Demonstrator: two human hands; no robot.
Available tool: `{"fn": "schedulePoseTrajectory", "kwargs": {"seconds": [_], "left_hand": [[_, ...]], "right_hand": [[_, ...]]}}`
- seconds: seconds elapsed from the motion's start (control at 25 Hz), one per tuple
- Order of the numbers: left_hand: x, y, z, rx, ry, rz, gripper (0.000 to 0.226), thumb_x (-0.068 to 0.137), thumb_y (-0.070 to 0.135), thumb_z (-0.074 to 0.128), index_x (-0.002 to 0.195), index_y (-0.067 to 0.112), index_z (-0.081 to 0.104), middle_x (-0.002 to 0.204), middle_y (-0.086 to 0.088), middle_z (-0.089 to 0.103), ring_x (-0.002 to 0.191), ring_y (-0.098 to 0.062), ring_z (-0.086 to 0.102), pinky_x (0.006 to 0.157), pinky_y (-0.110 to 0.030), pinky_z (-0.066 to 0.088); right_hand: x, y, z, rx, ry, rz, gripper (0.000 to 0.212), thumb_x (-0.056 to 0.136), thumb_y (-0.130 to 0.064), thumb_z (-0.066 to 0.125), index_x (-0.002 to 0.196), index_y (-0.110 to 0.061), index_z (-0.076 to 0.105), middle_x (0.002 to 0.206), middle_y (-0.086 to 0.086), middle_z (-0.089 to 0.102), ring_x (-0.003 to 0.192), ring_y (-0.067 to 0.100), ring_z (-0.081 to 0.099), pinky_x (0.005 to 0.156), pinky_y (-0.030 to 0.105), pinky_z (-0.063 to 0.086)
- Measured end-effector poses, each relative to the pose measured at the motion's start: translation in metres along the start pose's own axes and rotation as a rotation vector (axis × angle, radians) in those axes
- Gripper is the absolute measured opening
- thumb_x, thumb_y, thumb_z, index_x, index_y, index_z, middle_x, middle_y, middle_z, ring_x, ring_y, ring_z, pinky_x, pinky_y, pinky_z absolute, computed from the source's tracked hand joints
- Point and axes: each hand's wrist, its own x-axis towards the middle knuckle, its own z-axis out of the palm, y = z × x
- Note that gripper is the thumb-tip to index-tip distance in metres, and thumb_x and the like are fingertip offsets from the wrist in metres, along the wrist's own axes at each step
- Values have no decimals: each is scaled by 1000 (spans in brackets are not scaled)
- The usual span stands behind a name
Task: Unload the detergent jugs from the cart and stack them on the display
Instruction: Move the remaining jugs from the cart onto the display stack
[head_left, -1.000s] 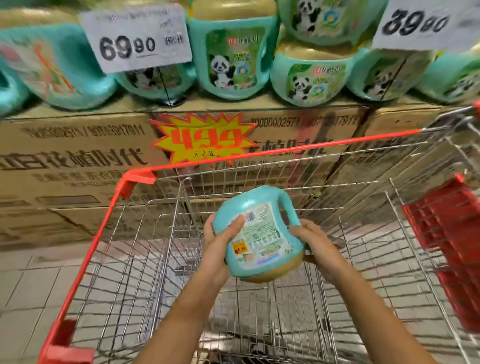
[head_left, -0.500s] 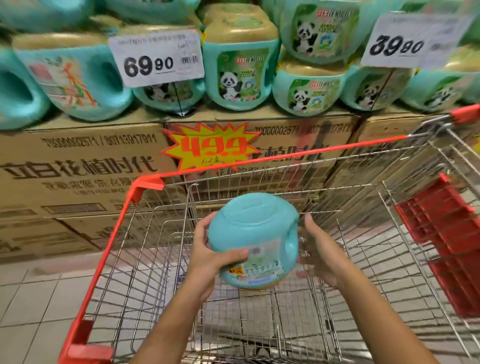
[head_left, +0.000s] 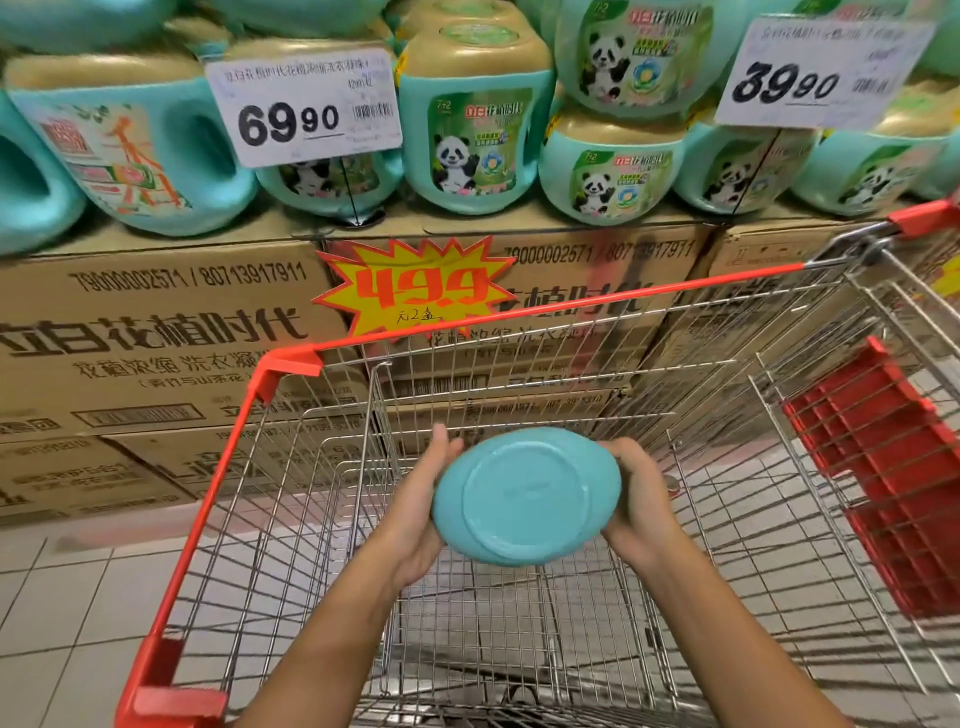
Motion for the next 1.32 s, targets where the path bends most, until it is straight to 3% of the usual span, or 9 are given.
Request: {"fn": "schedulePoseTrajectory", "kwargs": {"seconds": [0.16,0.24,0.44,0.6,0.76,0.92,1.04,1.16,1.32], "left_hand": [[3,-19,6,-183,-62,-184,41,81,43,68,106,12,75,97,-14,75,82,-30,73,67,-39,59],[1,-26,12,-258,-73,-167,43,75,40,77,107,11,75,104,-17,74,85,-30,73,67,-40,59],[-4,-20,20,-186,106,92,96,44,25,98,129,16,53,105,-15,74,82,-29,74,61,-36,59],[-12,-2,16,54,211,311,114,37,27,94,140,23,43,121,-4,67,100,-26,71,74,-42,60],[-27,7,10,118,152,415,94,47,37,90,130,29,48,105,-1,73,90,-25,73,64,-35,59],[-45,15,0,114,230,502,72,64,50,74,127,34,44,98,11,73,87,-13,73,64,-24,56],[-70,17,-12,128,361,572,62,67,57,67,123,41,45,97,16,72,86,-10,72,63,-20,55],[-103,15,-29,64,585,645,59,66,64,64,119,45,48,101,7,71,88,-14,72,65,-25,56],[-159,10,-57,-46,805,734,56,65,58,67,116,42,50,99,2,73,87,-19,73,65,-30,57]], "right_hand": [[-2,-7,-1,-80,-101,-131,66,63,-11,59,127,-20,52,121,2,58,101,25,62,79,41,54],[-5,-10,-1,-158,-171,-200,75,61,-8,57,134,-26,49,130,-3,54,113,23,59,82,37,54],[-10,-11,-6,-340,-149,-200,68,65,-16,69,130,-29,51,114,1,64,93,20,67,66,33,55],[-19,2,2,-316,40,-215,49,63,-27,65,111,-21,56,96,1,64,73,6,65,62,26,52],[-33,6,17,-231,70,-378,45,67,-35,64,108,-20,56,94,-11,63,90,13,60,81,40,50],[-43,9,41,-242,-42,-452,57,67,-40,73,116,-20,52,86,-16,69,78,2,65,64,18,52],[-46,13,65,-292,-154,-464,54,68,-38,73,116,-26,51,90,-12,70,80,4,66,64,19,51],[-52,13,101,-329,-338,-419,61,64,-40,76,117,-26,51,94,-10,69,84,6,67,66,25,51],[-69,31,153,-342,-571,-353,61,62,-35,78,116,-25,52,94,-5,71,84,11,69,64,24,53]]}}
